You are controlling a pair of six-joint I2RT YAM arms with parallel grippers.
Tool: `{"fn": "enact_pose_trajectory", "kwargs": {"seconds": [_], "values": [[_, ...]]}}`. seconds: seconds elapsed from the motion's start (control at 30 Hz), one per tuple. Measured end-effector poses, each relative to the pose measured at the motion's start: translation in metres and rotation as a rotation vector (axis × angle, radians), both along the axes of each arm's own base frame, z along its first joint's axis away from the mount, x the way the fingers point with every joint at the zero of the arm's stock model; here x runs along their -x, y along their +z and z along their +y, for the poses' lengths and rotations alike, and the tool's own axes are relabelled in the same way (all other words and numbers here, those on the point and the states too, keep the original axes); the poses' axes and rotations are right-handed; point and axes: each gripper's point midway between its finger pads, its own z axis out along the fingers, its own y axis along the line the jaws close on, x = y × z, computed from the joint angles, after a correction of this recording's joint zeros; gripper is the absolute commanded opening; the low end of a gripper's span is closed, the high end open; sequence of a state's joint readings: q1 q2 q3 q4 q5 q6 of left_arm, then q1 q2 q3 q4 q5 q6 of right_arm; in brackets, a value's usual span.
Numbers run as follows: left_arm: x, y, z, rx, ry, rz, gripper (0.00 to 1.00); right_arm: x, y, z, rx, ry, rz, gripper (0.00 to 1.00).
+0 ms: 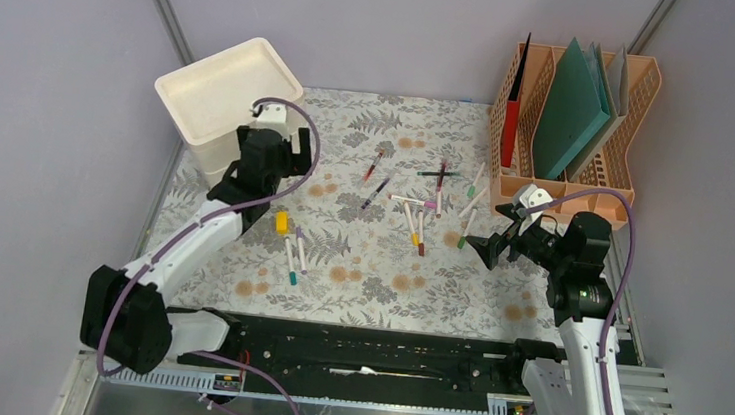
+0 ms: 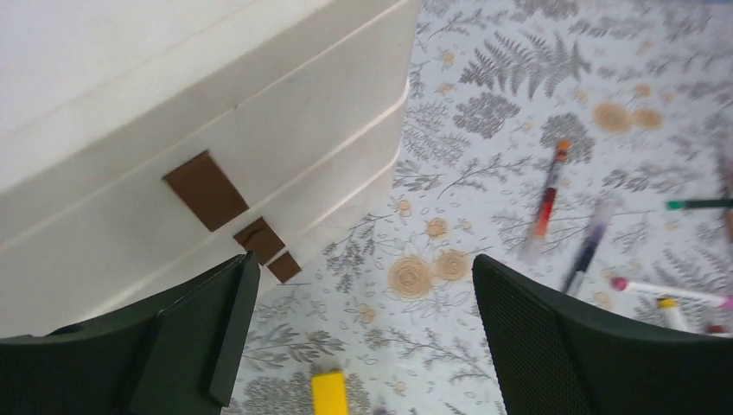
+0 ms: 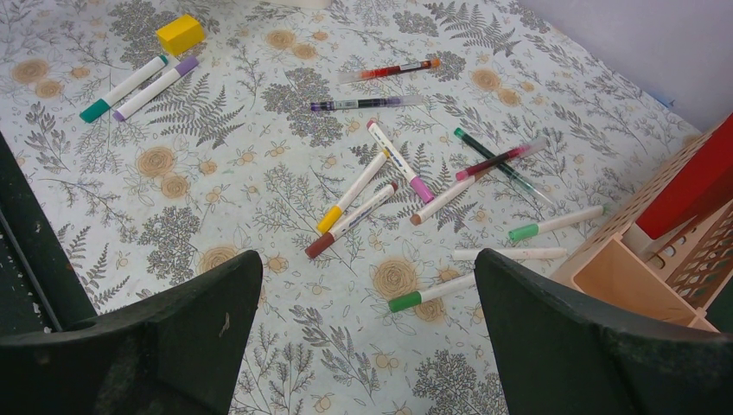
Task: Organize the desk
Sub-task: Close the drawer in the storage box.
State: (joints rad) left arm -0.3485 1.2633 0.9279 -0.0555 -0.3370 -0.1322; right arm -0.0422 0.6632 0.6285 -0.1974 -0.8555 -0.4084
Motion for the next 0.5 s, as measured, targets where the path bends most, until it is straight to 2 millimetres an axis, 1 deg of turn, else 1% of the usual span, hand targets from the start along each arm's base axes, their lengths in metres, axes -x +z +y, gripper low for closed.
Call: {"fn": "enact_pose_trajectory", "kwargs": {"seconds": [0.1, 0.17, 0.23, 0.37, 0.5], "values": [[0.010, 0.004, 0.000, 0.114, 0.038, -0.047, 0.99, 0.000, 0.000, 0.000, 0.000, 0.000, 0.001, 1.00], [0.013, 0.001, 0.001, 0.177, 0.072, -0.070, 0.97, 0.000, 0.000, 0.000, 0.000, 0.000, 0.000, 1.00], [0.015, -0.007, 0.005, 0.219, 0.116, -0.078, 0.93, 0.000, 0.000, 0.000, 0.000, 0.000, 0.000, 1.00], [0.015, -0.034, 0.017, 0.245, 0.224, -0.044, 0.86, 0.000, 0.000, 0.000, 0.000, 0.000, 0.000, 1.00], [0.009, -0.058, 0.026, 0.235, 0.310, -0.009, 0.73, 0.000, 0.000, 0.000, 0.002, 0.001, -0.002, 1.00]]}}
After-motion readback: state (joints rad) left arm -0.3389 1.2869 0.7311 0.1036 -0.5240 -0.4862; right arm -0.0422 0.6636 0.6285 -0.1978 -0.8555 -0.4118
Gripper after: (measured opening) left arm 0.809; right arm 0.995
